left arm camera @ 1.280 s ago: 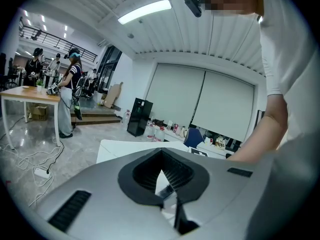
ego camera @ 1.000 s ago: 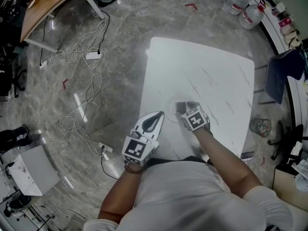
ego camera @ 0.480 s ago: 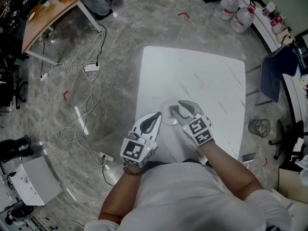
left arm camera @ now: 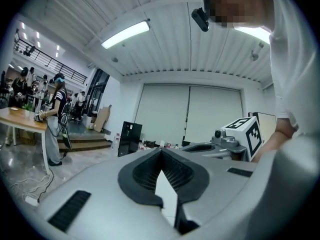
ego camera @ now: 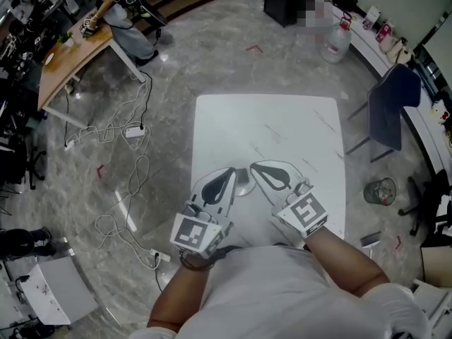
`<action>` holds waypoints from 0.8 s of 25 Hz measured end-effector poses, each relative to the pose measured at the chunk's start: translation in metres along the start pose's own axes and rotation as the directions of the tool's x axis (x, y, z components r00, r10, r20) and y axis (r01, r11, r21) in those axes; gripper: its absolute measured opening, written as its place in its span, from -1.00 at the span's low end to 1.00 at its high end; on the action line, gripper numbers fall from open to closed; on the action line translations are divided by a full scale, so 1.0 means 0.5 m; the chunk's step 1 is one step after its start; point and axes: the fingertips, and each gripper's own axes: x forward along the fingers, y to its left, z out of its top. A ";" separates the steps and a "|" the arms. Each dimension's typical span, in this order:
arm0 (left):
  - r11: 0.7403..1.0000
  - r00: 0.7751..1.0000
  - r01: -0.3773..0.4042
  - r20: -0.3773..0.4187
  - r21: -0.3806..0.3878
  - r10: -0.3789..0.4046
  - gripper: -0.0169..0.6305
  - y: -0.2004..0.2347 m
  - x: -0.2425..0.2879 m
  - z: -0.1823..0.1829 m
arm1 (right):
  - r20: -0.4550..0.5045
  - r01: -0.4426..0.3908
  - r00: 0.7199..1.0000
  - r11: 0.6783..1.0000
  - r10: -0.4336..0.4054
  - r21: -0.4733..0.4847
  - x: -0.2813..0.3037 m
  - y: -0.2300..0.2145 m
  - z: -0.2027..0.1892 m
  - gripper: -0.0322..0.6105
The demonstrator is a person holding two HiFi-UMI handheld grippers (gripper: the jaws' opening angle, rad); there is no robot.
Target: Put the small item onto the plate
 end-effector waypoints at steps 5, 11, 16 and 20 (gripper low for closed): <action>0.999 0.999 0.019 0.050 0.047 -0.021 -0.93 -0.077 -0.010 0.103 | 0.131 -0.022 0.991 1.000 0.023 -0.010 -0.083 0.024 0.153 -0.89; 0.997 0.994 0.027 0.101 0.078 -0.035 -0.93 -0.120 -0.017 0.189 | 0.194 -0.041 0.980 0.999 0.042 -0.006 -0.143 0.035 0.234 -0.89; 0.996 0.992 0.023 0.121 0.089 -0.034 -0.93 -0.132 -0.024 0.224 | 0.219 -0.040 0.975 0.999 0.036 0.010 -0.164 0.030 0.260 -0.89; 0.995 0.991 0.022 0.128 0.101 -0.035 -0.93 -0.135 -0.022 0.240 | 0.221 -0.038 0.975 0.999 0.036 0.001 -0.166 0.024 0.273 -0.89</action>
